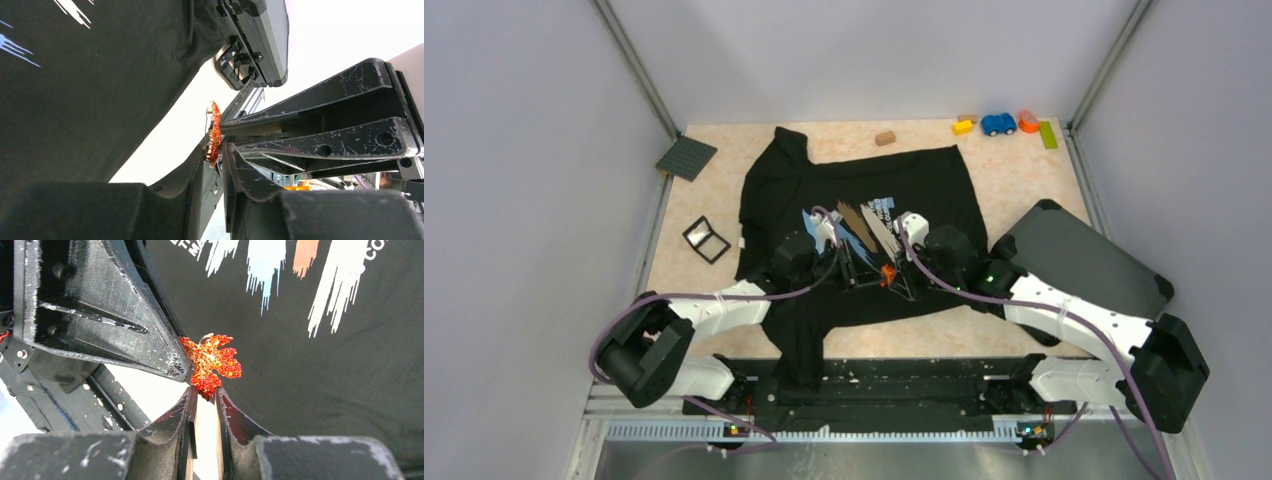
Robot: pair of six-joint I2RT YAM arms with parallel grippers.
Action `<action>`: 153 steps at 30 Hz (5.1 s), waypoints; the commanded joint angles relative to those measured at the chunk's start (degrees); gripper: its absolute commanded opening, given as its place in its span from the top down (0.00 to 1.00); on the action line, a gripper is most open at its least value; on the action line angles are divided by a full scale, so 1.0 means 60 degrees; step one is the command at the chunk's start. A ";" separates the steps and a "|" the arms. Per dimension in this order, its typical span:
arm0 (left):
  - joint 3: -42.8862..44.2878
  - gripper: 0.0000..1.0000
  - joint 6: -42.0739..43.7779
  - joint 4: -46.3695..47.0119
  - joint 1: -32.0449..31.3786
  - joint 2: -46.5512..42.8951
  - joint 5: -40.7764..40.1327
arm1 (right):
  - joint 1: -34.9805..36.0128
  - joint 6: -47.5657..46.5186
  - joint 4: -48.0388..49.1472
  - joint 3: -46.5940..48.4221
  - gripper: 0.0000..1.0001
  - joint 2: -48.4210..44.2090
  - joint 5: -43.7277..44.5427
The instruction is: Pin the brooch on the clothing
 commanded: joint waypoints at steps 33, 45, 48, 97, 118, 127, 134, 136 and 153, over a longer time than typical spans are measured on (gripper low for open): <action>-0.0563 1.00 0.3798 0.1073 -0.0045 -0.4195 0.1356 | -0.1838 0.2251 0.2455 0.0519 0.56 -0.1803 -0.5413; -0.0649 1.00 0.3500 0.1351 -0.0045 -0.4677 0.1365 | -0.1831 0.2680 0.3060 0.0351 0.56 -0.1523 -0.6467; -0.0749 1.00 0.3518 0.1431 -0.0048 -0.4946 0.1014 | -0.1838 0.2781 0.3126 0.0195 0.57 -0.1519 -0.6608; -0.0680 0.12 0.2532 -0.2332 0.0044 -0.6518 -0.2830 | -0.0534 -0.0798 0.2511 0.0194 1.00 -0.1755 -0.1011; 0.1171 0.16 -0.2463 -0.4804 0.2153 -0.4482 -0.1088 | 0.2997 -0.6602 0.6694 -0.0890 1.00 -0.0442 0.3826; 0.0916 0.16 -0.3081 -0.4160 0.2217 -0.4136 -0.0658 | 0.3308 -0.7831 0.7483 -0.1084 1.00 -0.0017 0.3922; 0.1036 0.24 -0.2977 -0.3759 0.2216 -0.3512 0.0183 | 0.3576 -0.8440 0.7930 -0.1185 1.00 0.0319 0.4236; 0.1060 0.30 -0.2895 -0.3776 0.2224 -0.3413 0.0331 | 0.3691 -0.8641 0.8002 -0.1183 1.00 0.0398 0.4359; 0.0943 1.00 -0.3081 -0.3186 0.2212 -0.3184 0.0645 | 0.3762 -0.8775 0.7816 -0.1126 0.94 0.0610 0.4277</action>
